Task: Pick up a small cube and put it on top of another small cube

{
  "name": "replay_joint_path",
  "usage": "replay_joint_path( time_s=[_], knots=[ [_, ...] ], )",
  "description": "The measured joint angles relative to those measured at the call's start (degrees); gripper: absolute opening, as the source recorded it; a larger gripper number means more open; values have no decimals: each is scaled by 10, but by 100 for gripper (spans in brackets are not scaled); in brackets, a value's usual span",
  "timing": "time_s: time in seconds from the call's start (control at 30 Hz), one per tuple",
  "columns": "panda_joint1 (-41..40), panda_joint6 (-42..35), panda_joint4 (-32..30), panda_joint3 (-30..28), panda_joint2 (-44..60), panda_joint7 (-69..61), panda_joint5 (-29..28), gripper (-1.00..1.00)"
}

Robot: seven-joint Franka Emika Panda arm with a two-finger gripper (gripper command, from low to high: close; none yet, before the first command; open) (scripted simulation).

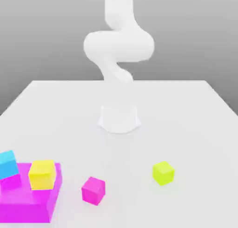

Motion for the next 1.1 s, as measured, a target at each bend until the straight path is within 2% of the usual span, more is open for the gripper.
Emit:
replay_joint_path(
  time_s=[0.4,0.6,0.7,0.87,0.9,1.1],
  knots=[
    [89,179,-180,41,247,-56,33,0],
    [124,279,-277,78,386,-56,9,0],
    [129,328,-289,72,450,-32,-31,0],
    [175,412,-273,17,554,-2,-72,0],
    [182,425,-270,10,570,0,-74,-100],
    [186,431,-268,6,578,3,-77,-100]
  ],
)
